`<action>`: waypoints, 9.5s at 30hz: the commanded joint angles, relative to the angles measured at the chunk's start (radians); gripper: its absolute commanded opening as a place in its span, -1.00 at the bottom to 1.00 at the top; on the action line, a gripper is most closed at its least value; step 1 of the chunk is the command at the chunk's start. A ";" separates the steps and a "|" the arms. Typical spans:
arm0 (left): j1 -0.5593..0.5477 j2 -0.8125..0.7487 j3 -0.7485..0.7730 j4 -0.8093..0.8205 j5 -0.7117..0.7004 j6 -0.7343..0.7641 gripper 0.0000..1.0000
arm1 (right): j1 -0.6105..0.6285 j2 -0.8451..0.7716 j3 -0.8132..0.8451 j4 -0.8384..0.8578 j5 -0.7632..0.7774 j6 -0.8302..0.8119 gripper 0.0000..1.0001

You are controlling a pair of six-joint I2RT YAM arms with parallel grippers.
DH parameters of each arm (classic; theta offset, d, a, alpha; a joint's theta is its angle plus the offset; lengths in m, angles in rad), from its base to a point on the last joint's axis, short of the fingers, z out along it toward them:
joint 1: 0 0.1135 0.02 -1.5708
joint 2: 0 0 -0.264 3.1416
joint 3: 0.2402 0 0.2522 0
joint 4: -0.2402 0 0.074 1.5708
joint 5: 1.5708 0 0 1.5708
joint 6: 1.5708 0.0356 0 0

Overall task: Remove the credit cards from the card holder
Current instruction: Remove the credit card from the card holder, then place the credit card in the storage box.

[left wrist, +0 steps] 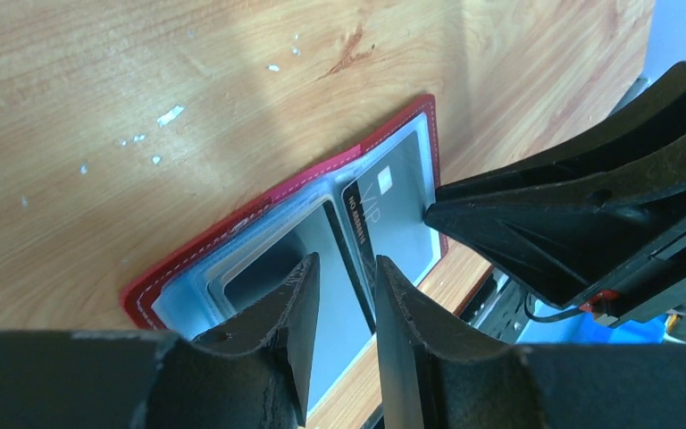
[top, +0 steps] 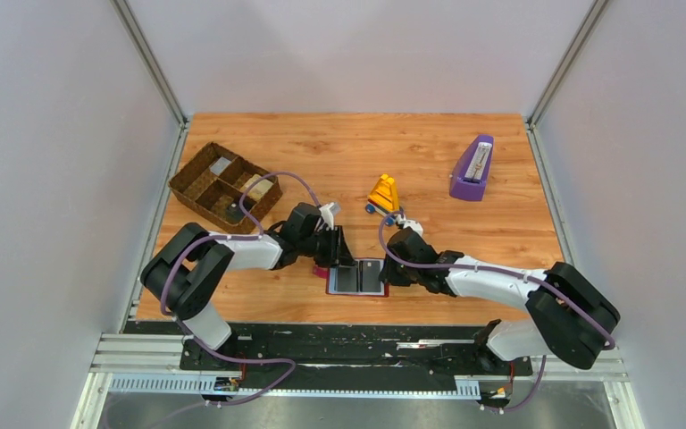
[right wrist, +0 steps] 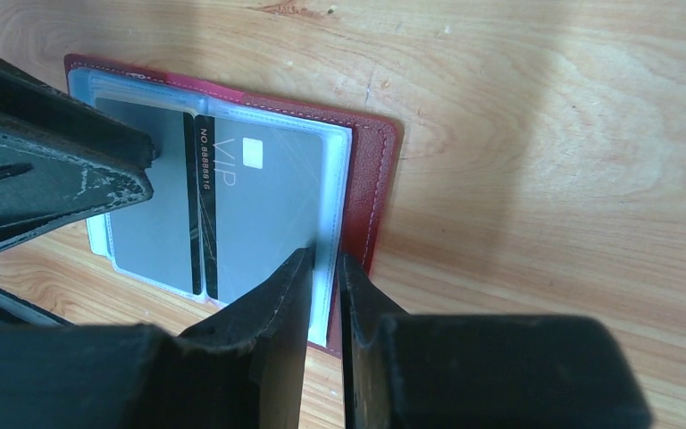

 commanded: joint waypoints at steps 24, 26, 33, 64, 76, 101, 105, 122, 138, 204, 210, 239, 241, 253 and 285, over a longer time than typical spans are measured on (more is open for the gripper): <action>-0.038 0.130 0.044 0.042 -0.097 -0.009 -0.26 | -0.011 -0.023 -0.031 0.020 0.013 0.004 -0.64; -0.046 0.125 0.052 0.016 -0.119 -0.004 -0.26 | -0.011 -0.026 -0.032 0.021 0.011 0.004 -0.64; -0.076 0.096 0.097 -0.132 -0.218 0.017 -0.21 | -0.011 -0.030 -0.030 0.021 0.013 0.001 -0.65; -0.087 -0.115 0.106 -0.230 -0.276 -0.012 -0.17 | -0.012 -0.053 0.083 0.025 -0.088 -0.023 -0.68; -0.087 -0.056 0.082 -0.172 -0.261 -0.015 -0.17 | -0.022 0.086 0.070 0.089 -0.117 -0.002 -0.72; -0.087 0.007 0.051 -0.098 -0.235 -0.083 -0.60 | -0.031 0.087 0.015 0.079 -0.092 0.021 -0.74; -0.086 -0.002 0.031 -0.051 -0.193 -0.120 -0.93 | -0.031 0.086 0.012 0.080 -0.092 0.022 -0.74; -0.013 -0.106 -0.001 -0.128 -0.169 -0.077 -1.00 | -0.056 0.068 -0.001 0.066 -0.094 0.035 -0.74; 0.023 -0.129 0.028 -0.235 -0.148 -0.004 -1.00 | -0.068 0.038 0.023 0.035 -0.114 0.008 -0.74; 0.033 -0.071 -0.076 0.042 0.026 -0.071 -0.53 | -0.028 0.233 0.081 0.222 -0.207 -0.025 -0.69; 0.033 -0.114 -0.035 -0.078 -0.035 -0.041 -1.00 | -0.035 0.219 0.075 0.207 -0.197 -0.027 -0.69; 0.484 -0.575 0.306 -0.670 -0.354 0.108 -1.00 | -0.045 -0.015 0.088 0.133 -0.284 -0.073 -0.14; 0.563 -0.576 0.323 -0.667 -0.324 0.110 -1.00 | -0.045 -0.058 0.095 0.113 -0.292 -0.080 -0.02; 0.881 -0.498 0.353 -0.608 -0.246 0.092 -1.00 | -0.045 -0.291 0.133 -0.030 -0.254 -0.104 1.00; 0.989 -0.270 0.184 -0.328 -0.171 -0.042 -0.98 | -0.045 -0.381 0.169 -0.100 -0.267 -0.141 0.99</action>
